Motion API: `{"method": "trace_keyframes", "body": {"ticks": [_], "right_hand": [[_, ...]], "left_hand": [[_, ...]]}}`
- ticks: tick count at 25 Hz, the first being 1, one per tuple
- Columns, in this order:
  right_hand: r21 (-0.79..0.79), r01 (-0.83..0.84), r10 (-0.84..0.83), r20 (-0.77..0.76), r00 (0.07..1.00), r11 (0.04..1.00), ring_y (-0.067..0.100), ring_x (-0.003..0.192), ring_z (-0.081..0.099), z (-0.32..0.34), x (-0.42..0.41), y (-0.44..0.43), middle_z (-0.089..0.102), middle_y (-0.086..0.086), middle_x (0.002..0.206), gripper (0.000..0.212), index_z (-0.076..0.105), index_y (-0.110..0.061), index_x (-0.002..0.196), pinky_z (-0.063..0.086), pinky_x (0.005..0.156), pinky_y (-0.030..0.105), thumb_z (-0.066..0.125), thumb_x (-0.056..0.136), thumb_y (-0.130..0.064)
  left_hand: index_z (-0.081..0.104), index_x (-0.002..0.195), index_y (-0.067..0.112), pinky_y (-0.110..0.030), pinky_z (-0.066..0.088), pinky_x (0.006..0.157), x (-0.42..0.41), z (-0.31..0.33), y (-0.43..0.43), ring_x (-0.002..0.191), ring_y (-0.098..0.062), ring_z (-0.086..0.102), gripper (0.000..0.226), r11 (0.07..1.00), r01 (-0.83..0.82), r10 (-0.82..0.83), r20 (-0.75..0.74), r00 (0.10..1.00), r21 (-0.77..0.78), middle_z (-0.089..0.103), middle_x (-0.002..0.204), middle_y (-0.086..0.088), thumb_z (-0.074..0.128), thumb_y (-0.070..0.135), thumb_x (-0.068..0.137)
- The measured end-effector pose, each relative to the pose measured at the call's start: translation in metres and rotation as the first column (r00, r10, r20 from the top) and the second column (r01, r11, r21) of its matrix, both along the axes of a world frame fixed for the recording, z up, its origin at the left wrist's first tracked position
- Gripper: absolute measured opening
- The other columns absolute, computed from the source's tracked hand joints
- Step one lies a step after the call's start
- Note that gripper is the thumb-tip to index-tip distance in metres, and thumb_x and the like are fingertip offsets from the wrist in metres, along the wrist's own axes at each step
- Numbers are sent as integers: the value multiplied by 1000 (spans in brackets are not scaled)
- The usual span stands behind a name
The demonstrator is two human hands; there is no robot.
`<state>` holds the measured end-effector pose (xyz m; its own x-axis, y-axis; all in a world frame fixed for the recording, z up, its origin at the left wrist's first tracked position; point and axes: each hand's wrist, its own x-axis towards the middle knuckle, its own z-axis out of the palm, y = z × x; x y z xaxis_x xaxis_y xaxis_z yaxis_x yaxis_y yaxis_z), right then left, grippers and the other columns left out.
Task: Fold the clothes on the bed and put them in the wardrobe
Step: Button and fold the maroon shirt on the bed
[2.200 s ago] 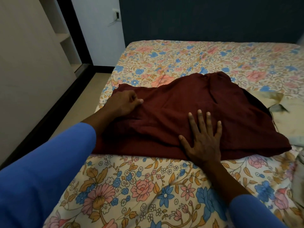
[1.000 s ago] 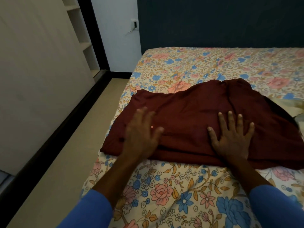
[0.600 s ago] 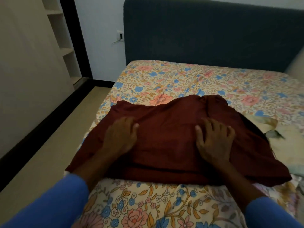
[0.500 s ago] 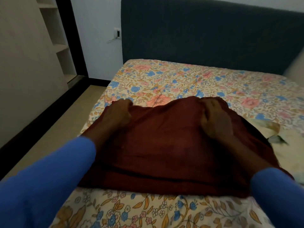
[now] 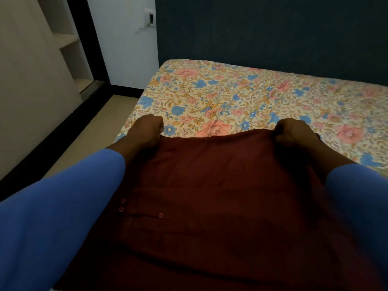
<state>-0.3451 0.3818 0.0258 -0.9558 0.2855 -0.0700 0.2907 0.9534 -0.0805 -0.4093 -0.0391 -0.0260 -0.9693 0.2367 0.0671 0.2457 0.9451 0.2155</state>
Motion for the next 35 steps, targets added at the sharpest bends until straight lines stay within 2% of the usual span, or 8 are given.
{"method": "trace_keyframes", "body": {"ticks": [5, 9, 13, 19, 23, 27, 31, 35], "right_hand": [[-87, -13, 13, -3, 1000, 996, 27, 92, 65, 9, 8, -8, 72, 13, 118, 33, 73, -18, 118, 52, 75, 35, 67, 88, -7], [-179, 31, -113, -471, 875, 983, 32, 100, 67, 39, 66, -33, 73, 15, 108, 24, 76, -10, 105, 55, 87, 41, 65, 85, -3], [-110, 29, -98, -699, 709, 994, 32, 93, 61, 44, 174, -56, 64, 14, 101, 16, 72, -13, 99, 47, 79, 41, 65, 86, -8], [-116, 149, -189, -575, 796, 982, 31, 82, 66, -46, 322, -80, 67, 6, 103, 17, 70, -19, 107, 52, 69, 39, 71, 90, -15], [-230, 207, -288, -416, 862, 951, 30, 100, 65, -76, 343, -96, 69, 7, 113, 34, 63, -21, 126, 54, 78, 43, 62, 95, -31], [-39, 38, -53, -517, 855, 999, 37, 124, 50, -69, 329, -108, 54, 16, 138, 47, 56, -13, 141, 53, 87, 54, 60, 97, -26], [171, -183, 247, -545, 801, 968, 37, 152, 30, -76, 312, -142, 41, 15, 160, 61, 52, -14, 150, 31, 113, 60, 56, 93, -39], [153, -399, 424, -434, 795, 904, 31, 159, 8, -95, 297, -160, 15, 5, 172, 74, 27, -27, 163, 17, 123, 62, 41, 98, -61]], "left_hand": [[70, 116, 23, -34, 51, 89, 13, 2, -8, 108, -23, 63, 27, 992, 121, -124, 147, 981, 30, 69, 120, -5, 66, 17, 91], [70, 118, 17, -42, 51, 84, 56, 28, -14, 100, -32, 60, 22, 994, 10, 16, -239, 971, 106, 61, 115, -14, 65, 20, 96], [70, 120, 20, -39, 54, 61, 169, 30, -41, 76, -29, 61, 28, 980, 64, 26, -437, 899, 191, 58, 110, -9, 69, 21, 92], [76, 108, 28, -27, 39, 55, 279, -17, -58, 70, -22, 65, 28, 999, -29, 25, -151, 988, -30, 63, 99, 3, 64, 34, 83], [73, 104, 24, -43, 45, 81, 276, -4, -53, 92, -26, 64, 49, 996, -86, 71, -301, 951, -36, 66, 102, -1, 42, 59, 88], [53, 144, 30, -53, 29, 113, 233, 1, -41, 140, -23, 43, 69, 989, 96, -111, -135, 985, -114, 49, 153, 1, 25, 72, 96], [57, 137, 22, -53, 38, 105, 158, 18, -52, 126, -34, 53, 64, 911, -409, 405, 76, 911, 51, 57, 139, -10, 44, 68, 95], [49, 126, 12, -42, 51, 99, 121, 28, -56, 110, -30, 60, 59, 855, -506, 422, 419, 804, 110, 59, 118, -9, 69, 51, 86]]}}
